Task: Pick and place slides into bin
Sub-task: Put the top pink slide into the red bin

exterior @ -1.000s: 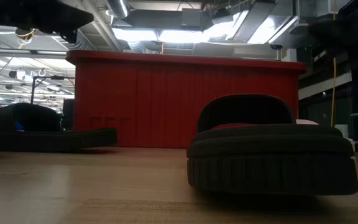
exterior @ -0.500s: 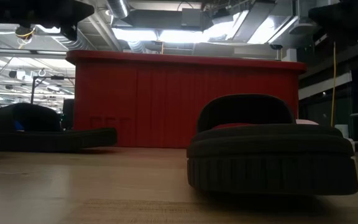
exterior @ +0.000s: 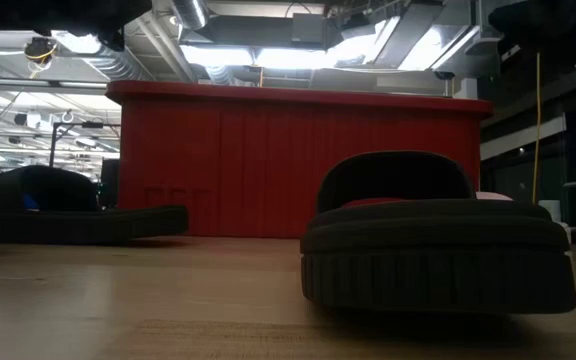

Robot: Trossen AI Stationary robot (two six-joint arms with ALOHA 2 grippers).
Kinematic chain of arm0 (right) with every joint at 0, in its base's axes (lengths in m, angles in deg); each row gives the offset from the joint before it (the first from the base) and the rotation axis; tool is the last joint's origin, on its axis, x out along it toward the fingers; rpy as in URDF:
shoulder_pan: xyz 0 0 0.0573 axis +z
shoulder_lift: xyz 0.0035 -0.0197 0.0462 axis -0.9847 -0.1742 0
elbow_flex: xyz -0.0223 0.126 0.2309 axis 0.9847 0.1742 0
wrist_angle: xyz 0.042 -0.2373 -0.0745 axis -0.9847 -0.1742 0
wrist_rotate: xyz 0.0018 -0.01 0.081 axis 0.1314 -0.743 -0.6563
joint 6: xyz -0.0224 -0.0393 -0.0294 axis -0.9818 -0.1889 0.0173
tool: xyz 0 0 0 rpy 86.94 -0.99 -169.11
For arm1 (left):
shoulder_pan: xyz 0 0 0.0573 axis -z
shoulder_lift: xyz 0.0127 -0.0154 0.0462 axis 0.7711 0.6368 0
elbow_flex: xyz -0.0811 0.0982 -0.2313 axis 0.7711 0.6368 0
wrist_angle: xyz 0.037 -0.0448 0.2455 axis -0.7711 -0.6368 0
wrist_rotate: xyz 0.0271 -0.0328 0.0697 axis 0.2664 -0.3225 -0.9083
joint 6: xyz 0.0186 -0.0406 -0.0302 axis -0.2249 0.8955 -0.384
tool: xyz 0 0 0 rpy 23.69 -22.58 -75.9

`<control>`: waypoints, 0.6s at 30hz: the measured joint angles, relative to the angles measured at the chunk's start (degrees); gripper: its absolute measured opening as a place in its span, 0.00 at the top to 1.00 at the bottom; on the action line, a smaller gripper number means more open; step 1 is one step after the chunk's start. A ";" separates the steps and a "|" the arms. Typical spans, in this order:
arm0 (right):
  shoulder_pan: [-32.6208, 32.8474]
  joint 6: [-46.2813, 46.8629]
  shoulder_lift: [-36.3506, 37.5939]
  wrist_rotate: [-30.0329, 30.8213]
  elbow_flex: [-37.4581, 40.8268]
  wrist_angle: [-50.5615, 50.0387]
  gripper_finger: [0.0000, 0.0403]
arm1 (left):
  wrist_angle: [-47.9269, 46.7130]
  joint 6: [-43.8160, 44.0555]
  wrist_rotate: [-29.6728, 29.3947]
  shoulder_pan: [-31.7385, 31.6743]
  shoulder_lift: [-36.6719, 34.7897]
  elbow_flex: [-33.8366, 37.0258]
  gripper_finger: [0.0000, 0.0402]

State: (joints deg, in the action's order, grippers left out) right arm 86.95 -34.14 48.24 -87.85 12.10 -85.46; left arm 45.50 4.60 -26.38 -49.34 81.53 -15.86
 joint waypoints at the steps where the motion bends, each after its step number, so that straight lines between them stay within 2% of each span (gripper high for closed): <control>1: 0.00 0.12 0.00 0.00 0.00 0.01 0.92 | 0.31 0.00 0.00 -0.01 0.00 -0.02 0.99; 9: 0.00 -0.09 0.00 0.00 0.00 0.04 0.92 | 0.27 -0.02 0.00 0.00 0.00 -0.02 0.99; 18: 0.00 -5.76 0.02 0.09 0.00 0.04 0.91 | 0.22 -0.02 0.00 -0.02 0.00 -0.02 0.99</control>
State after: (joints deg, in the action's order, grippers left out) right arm 86.95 -39.90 48.27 -87.76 12.10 -85.43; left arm 45.72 4.58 -26.38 -49.36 81.53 -15.88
